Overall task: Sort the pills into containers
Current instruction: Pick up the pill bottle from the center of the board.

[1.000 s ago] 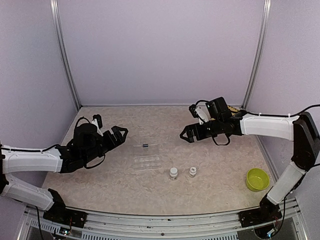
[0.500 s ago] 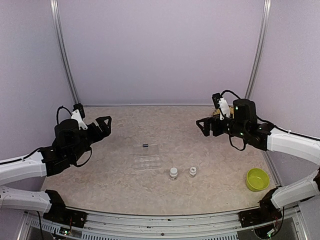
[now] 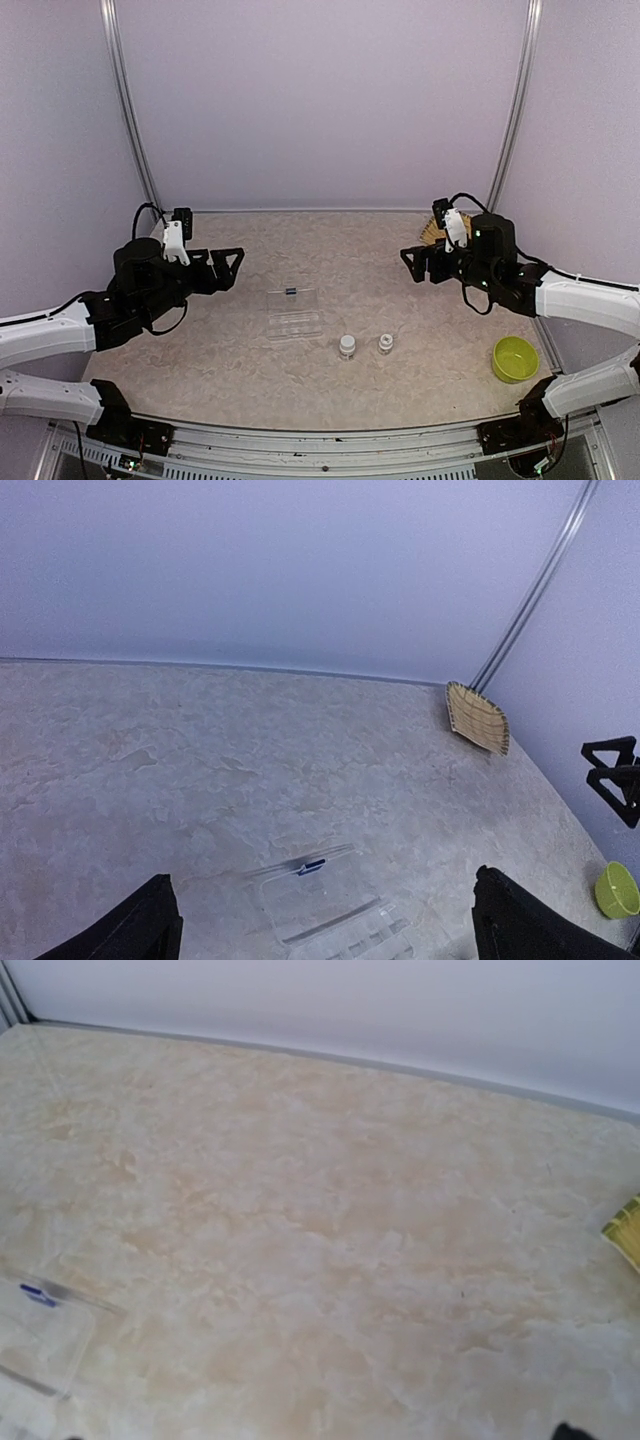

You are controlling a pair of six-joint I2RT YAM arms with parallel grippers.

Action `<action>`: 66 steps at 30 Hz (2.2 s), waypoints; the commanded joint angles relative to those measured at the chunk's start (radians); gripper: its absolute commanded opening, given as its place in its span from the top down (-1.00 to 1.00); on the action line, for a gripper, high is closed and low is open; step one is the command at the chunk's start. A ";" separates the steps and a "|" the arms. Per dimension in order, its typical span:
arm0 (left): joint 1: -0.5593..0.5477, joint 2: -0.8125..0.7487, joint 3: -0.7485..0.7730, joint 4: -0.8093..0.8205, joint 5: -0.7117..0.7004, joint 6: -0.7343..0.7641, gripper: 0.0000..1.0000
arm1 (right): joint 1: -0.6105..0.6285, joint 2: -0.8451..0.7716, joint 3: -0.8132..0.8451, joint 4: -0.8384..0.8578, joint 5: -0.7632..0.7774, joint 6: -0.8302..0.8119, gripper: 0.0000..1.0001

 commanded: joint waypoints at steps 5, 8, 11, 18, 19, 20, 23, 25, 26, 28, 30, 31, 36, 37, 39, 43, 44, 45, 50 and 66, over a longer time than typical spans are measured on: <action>-0.020 0.106 0.091 -0.009 0.222 0.123 -0.98 | -0.010 -0.008 -0.011 0.075 -0.060 -0.041 -1.00; -0.038 0.142 0.088 0.054 0.343 0.164 -0.98 | -0.010 -0.025 -0.032 0.069 -0.065 -0.048 -1.00; -0.056 0.199 0.113 0.100 0.405 0.183 -0.98 | -0.010 -0.063 -0.093 0.098 -0.059 -0.055 -1.00; -0.137 0.355 0.246 0.042 0.415 0.276 -0.97 | -0.010 -0.123 -0.153 0.138 -0.068 -0.067 -1.00; -0.149 0.373 0.259 0.038 0.405 0.287 -0.98 | -0.010 -0.128 -0.155 0.141 -0.062 -0.066 -1.00; -0.159 0.392 0.275 0.033 0.403 0.292 -0.98 | -0.010 -0.134 -0.156 0.140 -0.056 -0.065 -1.00; -0.179 0.431 0.311 0.026 0.418 0.302 -0.98 | -0.010 -0.152 -0.167 0.144 -0.041 -0.062 -1.00; -0.191 0.451 0.337 0.011 0.417 0.318 -0.98 | -0.010 -0.161 -0.181 0.163 -0.032 -0.057 -1.00; -0.195 0.460 0.350 -0.004 0.416 0.323 -0.98 | -0.010 -0.165 -0.188 0.166 -0.028 -0.055 -1.00; -0.205 0.486 0.377 -0.035 0.416 0.333 -0.98 | -0.010 -0.167 -0.196 0.169 -0.016 -0.048 -1.00; -0.214 0.504 0.395 -0.056 0.423 0.340 -0.97 | -0.010 -0.168 -0.199 0.169 -0.011 -0.046 -1.00; -0.220 0.511 0.402 -0.064 0.425 0.344 -0.97 | -0.009 -0.169 -0.199 0.169 -0.011 -0.044 -1.00; -0.250 0.549 0.442 -0.120 0.416 0.361 -0.98 | -0.010 -0.173 -0.203 0.167 0.025 -0.042 -1.00; -0.255 0.556 0.449 -0.129 0.416 0.367 -0.97 | -0.010 -0.177 -0.206 0.164 0.028 -0.041 -1.00; -0.264 0.574 0.459 -0.143 0.416 0.374 -0.98 | -0.010 -0.187 -0.218 0.168 0.037 -0.038 -1.00; -0.272 0.624 0.504 -0.196 0.428 0.380 -0.98 | -0.010 -0.195 -0.232 0.182 0.050 -0.037 -1.00; -0.274 0.635 0.514 -0.209 0.432 0.384 -0.97 | -0.010 -0.192 -0.231 0.182 0.050 -0.037 -1.00; -0.278 0.647 0.522 -0.221 0.432 0.388 -0.97 | -0.010 -0.187 -0.231 0.184 0.050 -0.037 -1.00; -0.301 0.697 0.564 -0.260 0.399 0.407 -0.97 | -0.010 -0.164 -0.229 0.189 0.054 -0.032 -1.00; -0.331 0.803 0.634 -0.289 0.362 0.382 -0.97 | -0.010 -0.146 -0.237 0.204 0.074 -0.028 -1.00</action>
